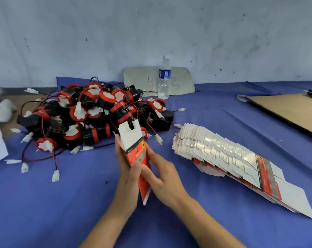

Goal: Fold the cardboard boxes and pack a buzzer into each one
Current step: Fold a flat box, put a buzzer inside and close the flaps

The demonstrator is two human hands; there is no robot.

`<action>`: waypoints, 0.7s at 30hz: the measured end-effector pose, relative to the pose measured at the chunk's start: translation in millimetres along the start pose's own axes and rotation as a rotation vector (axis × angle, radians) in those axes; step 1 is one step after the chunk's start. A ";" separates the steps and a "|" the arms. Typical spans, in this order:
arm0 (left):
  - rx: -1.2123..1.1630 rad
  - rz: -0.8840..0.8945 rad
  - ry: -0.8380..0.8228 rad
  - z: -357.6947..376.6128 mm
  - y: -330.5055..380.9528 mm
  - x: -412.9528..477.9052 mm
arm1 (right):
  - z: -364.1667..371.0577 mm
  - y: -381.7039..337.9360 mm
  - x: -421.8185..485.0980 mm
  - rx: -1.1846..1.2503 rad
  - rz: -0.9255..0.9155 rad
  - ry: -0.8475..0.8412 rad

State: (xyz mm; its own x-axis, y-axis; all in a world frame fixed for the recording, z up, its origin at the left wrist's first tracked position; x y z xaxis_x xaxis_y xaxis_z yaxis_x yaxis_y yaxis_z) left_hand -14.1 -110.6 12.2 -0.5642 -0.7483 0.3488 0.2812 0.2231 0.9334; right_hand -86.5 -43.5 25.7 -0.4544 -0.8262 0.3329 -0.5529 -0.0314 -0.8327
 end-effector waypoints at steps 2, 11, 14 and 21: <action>0.080 -0.001 -0.038 8.9 -4.8 -6.9 | 21.4 -2.4 -4.5 0.147 0.008 -0.145; -0.030 0.236 -0.078 7.3 40.9 -2.4 | -7.5 -15.2 0.9 0.565 -0.023 0.021; 0.022 0.180 -0.059 1.2 31.9 -2.2 | -24.9 -16.1 2.6 0.598 -0.040 0.122; 0.090 0.152 -0.130 8.7 23.1 -5.0 | -40.6 -16.5 1.1 0.566 -0.094 0.199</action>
State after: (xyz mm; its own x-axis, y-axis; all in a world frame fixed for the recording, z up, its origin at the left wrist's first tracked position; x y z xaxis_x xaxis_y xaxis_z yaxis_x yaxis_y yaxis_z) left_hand -11.5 -96.3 32.7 -0.6175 -0.6166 0.4883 0.3032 0.3862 0.8712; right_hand -106.2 -21.0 57.8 -0.5736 -0.6863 0.4472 -0.1646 -0.4382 -0.8837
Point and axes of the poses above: each hand's wrist, its own x-axis towards the middle knuckle, its own z-axis out of the palm, y = z × x, the point moved 9 cm from there along x, towards the middle knuckle
